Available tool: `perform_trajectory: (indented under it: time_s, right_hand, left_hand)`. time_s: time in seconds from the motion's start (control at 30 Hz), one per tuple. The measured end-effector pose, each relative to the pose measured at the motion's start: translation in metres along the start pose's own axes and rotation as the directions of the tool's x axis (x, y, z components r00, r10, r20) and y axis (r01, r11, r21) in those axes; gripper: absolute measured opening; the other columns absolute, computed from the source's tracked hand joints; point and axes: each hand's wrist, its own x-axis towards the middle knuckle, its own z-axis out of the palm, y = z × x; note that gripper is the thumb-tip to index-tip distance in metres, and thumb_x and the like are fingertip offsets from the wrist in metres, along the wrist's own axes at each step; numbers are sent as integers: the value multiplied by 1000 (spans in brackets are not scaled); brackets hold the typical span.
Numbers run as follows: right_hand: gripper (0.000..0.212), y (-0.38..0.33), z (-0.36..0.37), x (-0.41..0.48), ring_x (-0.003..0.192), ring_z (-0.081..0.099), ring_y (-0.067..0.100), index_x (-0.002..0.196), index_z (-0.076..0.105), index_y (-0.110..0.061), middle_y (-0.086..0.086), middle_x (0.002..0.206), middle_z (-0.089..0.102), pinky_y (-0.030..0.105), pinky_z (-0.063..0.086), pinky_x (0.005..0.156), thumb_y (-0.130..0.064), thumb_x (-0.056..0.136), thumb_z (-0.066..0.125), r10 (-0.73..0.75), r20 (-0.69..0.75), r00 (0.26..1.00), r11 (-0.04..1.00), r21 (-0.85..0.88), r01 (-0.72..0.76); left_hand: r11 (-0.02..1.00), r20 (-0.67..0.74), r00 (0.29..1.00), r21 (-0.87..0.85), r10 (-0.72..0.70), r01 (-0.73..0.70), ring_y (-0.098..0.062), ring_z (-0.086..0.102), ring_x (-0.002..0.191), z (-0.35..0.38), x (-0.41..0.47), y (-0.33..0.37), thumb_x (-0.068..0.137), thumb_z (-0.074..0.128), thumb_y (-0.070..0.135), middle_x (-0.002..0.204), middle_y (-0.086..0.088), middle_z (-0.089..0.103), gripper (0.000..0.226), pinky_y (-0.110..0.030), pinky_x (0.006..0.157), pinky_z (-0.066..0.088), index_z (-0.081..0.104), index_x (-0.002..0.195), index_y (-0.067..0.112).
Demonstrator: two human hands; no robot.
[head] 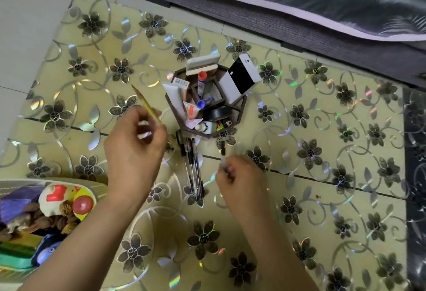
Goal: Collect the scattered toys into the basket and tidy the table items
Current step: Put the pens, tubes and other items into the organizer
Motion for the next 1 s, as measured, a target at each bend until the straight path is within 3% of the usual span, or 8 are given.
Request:
perform_trajectory:
  time_s: [0.1, 0.2, 0.27, 0.43, 0.57, 0.67, 0.83, 1.0]
  right_hand:
    - [19, -9, -30, 11, 63, 60, 17, 77, 57, -15, 1, 70, 63, 35, 48, 63, -26, 91, 54, -45, -196, 980, 994, 86, 63]
    - [6, -31, -63, 29, 70, 67, 13, 89, 57, -20, -1, 76, 68, 28, 55, 67, -22, 94, 55, -26, -334, 942, 940, 313, 137]
    - [6, -45, -78, 43, 73, 68, 13, 94, 58, -25, -2, 79, 69, 29, 55, 68, -19, 92, 57, -5, -390, 921, 896, 407, 178]
    - [22, -63, -79, 79, 68, 67, 19, 94, 61, -13, 0, 72, 68, 46, 55, 67, -29, 96, 47, -70, -461, 885, 917, 318, 239]
    - [15, -66, -66, 97, 69, 69, 13, 96, 62, -11, -8, 74, 66, 41, 55, 65, -21, 94, 51, -147, -452, 880, 923, 256, 286]
    - [17, -65, -55, 108, 68, 65, 17, 93, 63, -9, -3, 73, 67, 39, 52, 64, -22, 93, 52, -185, -415, 891, 941, 185, 282]
    - [18, -61, -40, 117, 75, 65, 23, 90, 64, -10, 4, 76, 68, 39, 50, 68, -25, 90, 54, -184, -276, 943, 964, 135, 228]
    - [28, -57, -38, 113, 88, 67, 16, 113, 66, -17, -1, 91, 71, 35, 51, 81, -13, 86, 58, -171, -187, 967, 970, 140, 199]
  left_hand:
    - [969, -100, 983, -179, 156, -172, -7, 63, 81, 0, 22, 40, 85, 63, 7, 89, 4, 64, 17, -18, 73, 50, 57, 96, 19]
    - [924, -101, 946, -208, 307, -322, -5, 63, 80, 9, 49, 63, 84, 63, 7, 87, 7, 61, 20, -20, 76, 51, 55, 100, 16]
    - [921, 4, 932, -154, 364, -359, -6, 65, 79, 19, 65, 67, 82, 63, 8, 85, 10, 62, 20, -26, 78, 54, 57, 100, 16]
    - [893, 286, 877, 120, 386, -433, -6, 68, 77, 37, 88, 55, 76, 67, 15, 81, 7, 69, 18, -32, 78, 56, 65, 91, 24]
    - [817, 293, 854, 276, 430, -507, -18, 67, 82, 37, 101, 59, 77, 63, 34, 88, 4, 73, 18, -35, 79, 53, 70, 93, 30]
    - [804, 310, 837, 267, 450, -531, -19, 68, 85, 36, 104, 58, 81, 60, 43, 97, 4, 74, 28, -37, 81, 53, 71, 101, 27]
    - [790, 305, 819, 248, 486, -561, -20, 64, 93, 39, 107, 47, 84, 57, 44, 100, 5, 72, 29, -37, 85, 51, 71, 103, 28]
    - [754, 284, 804, 286, 522, -591, -24, 57, 110, 41, 108, 37, 85, 60, 35, 118, 1, 65, 29, -38, 96, 43, 70, 110, 23]
